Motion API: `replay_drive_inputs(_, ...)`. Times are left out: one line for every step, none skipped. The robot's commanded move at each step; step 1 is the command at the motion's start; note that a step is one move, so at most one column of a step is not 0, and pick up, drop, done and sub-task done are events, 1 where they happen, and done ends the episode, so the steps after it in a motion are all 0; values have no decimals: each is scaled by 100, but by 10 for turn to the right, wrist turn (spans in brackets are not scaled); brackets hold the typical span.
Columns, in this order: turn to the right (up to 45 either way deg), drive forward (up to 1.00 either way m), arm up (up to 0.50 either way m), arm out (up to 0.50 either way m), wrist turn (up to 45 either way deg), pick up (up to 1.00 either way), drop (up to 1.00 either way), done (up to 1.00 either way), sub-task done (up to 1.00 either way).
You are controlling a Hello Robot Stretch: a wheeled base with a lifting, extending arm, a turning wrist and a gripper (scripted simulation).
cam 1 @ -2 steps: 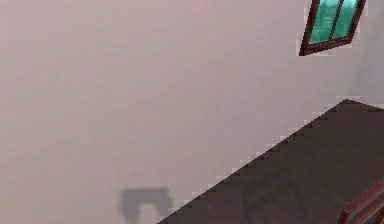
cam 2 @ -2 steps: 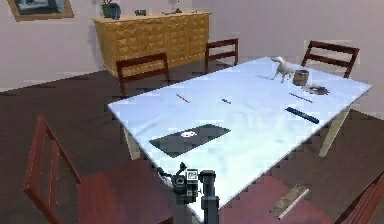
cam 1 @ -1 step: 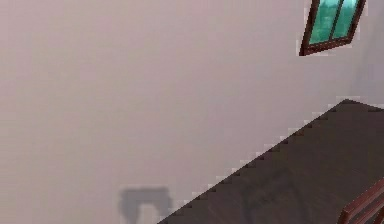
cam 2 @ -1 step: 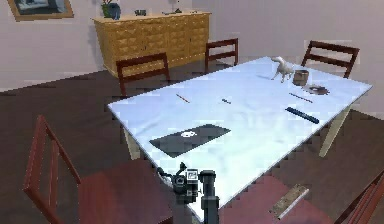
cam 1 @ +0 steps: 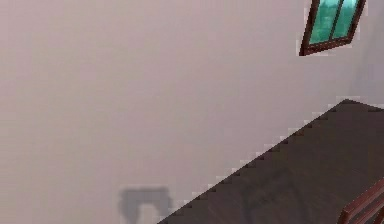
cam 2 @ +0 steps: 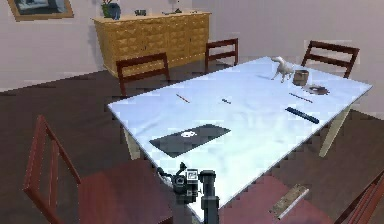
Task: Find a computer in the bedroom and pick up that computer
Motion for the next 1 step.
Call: replay_drive_inputs(0,0,0,0,0,0,0,100,0)
